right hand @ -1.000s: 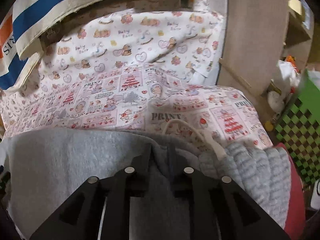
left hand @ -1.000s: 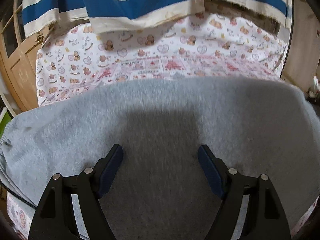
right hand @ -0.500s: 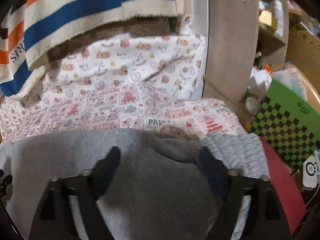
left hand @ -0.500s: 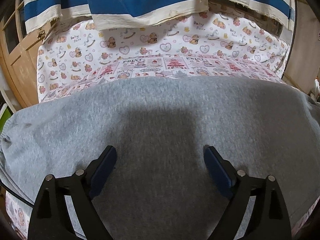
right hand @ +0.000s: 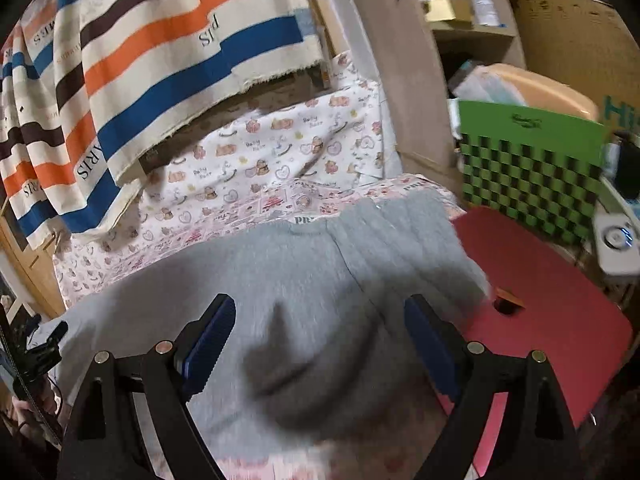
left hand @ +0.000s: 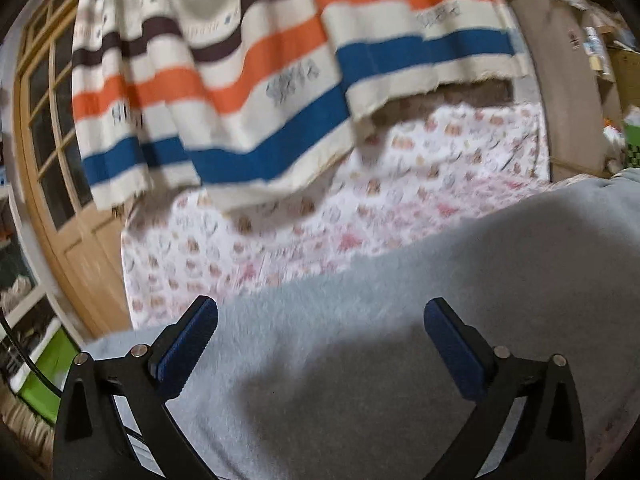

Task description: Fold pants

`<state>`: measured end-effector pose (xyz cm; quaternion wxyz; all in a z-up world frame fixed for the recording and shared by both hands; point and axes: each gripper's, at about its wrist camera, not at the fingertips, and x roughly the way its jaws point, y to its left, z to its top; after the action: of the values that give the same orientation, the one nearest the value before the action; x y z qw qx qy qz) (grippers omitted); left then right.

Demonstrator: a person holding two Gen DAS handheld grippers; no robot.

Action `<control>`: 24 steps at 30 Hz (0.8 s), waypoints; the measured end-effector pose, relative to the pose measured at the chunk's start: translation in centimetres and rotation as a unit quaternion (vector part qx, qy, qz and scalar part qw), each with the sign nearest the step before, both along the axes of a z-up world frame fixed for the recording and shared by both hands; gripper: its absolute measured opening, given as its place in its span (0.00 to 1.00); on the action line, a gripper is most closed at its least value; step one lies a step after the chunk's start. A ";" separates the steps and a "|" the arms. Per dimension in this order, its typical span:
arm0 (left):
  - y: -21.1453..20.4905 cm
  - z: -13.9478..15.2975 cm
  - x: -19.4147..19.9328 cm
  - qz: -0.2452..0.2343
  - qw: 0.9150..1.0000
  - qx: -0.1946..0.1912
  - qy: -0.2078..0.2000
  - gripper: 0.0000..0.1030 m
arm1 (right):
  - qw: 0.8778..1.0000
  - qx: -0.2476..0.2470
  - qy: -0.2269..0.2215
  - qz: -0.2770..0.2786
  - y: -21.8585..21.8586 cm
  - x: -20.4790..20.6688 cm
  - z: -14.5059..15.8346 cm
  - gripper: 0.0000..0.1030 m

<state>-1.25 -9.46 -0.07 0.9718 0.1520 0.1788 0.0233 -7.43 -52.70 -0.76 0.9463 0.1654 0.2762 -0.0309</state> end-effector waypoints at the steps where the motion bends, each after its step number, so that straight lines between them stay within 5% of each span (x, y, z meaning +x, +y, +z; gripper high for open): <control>1: -0.2 0.3 -0.5 -0.008 1.000 -0.006 -0.008 0.99 | 1.000 0.005 0.002 -0.005 0.0 -0.7 -0.3 0.85; 8: -0.2 1.8 -2.0 -0.052 0.995 -0.087 -0.013 0.99 | 0.997 0.071 0.025 -0.011 -0.6 -2.9 -3.7 0.85; 17: -0.6 2.1 -3.5 -0.049 0.993 -0.102 -0.027 0.99 | 0.990 0.121 -0.034 -0.062 -3.8 -0.6 -3.3 0.85; 24: -0.8 2.0 -3.8 -0.049 0.994 -0.093 -0.026 0.99 | 0.986 0.146 -0.031 -0.080 -6.7 2.6 -3.3 0.84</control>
<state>-5.04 -10.21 1.97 0.9860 0.0690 0.1469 -0.0374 -4.86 -59.36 -4.08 0.9144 0.3243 0.2343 -0.0612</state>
